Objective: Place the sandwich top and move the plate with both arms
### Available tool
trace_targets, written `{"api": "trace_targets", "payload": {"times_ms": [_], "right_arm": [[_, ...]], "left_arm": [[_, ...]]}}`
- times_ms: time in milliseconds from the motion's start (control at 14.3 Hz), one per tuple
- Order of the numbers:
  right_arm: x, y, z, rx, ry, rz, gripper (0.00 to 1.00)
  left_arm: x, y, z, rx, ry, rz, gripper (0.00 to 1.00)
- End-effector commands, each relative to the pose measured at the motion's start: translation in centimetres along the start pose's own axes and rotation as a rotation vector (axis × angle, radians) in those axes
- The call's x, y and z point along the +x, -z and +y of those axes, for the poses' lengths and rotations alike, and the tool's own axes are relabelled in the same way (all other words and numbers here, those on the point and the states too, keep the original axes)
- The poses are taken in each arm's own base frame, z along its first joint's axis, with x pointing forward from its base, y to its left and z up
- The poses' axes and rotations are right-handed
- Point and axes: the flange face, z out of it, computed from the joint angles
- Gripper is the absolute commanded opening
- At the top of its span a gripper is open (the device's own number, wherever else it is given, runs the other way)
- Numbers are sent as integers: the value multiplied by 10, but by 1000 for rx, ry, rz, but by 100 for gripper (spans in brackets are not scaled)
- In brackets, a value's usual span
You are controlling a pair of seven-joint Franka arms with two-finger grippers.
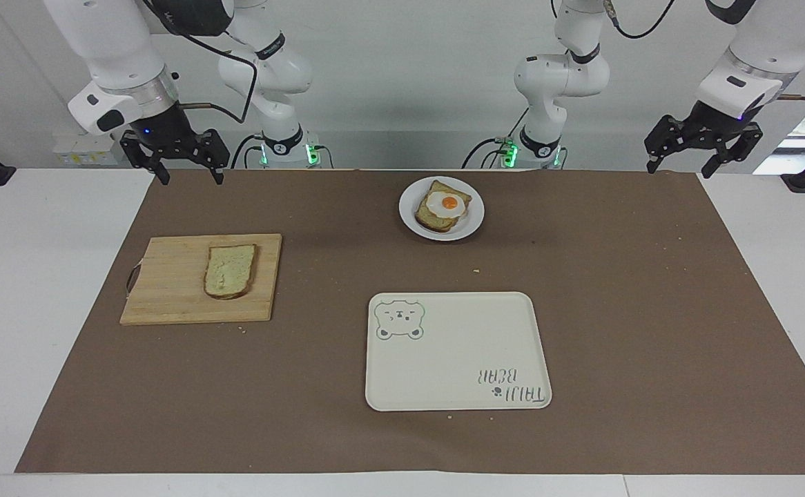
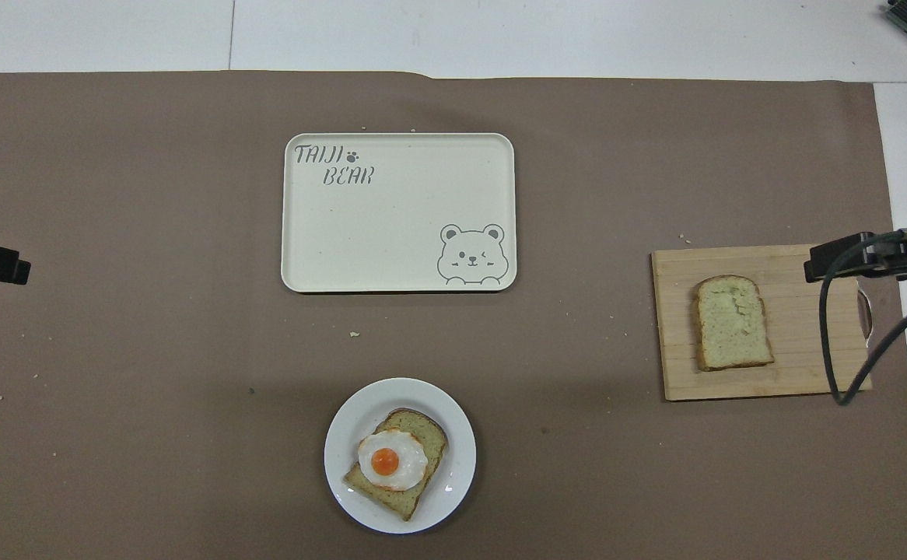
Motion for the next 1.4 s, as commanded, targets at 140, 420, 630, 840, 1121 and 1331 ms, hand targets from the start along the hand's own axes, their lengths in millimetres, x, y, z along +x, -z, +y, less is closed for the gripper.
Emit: {"api": "trace_targets", "payload": {"times_ms": [140, 420, 630, 840, 1121, 1331], "right_arm": [[-3, -2, 3, 21, -23, -12, 100], [-4, -2, 5, 19, -27, -14, 100], [-5, -3, 6, 19, -30, -15, 100], [-6, -5, 9, 19, -31, -18, 100], [-9, -19, 15, 13, -41, 51, 100], [-10, -39, 24, 14, -58, 15, 100]], "left_arm": [[-2, 6, -2, -7, 8, -7, 100], [-2, 6, -2, -7, 8, -7, 100], [-2, 6, -2, -7, 8, -7, 100], [-2, 6, -2, -7, 8, -7, 100], [-2, 6, -2, -7, 8, -7, 100], [-2, 6, -2, -7, 8, -7, 100]]}}
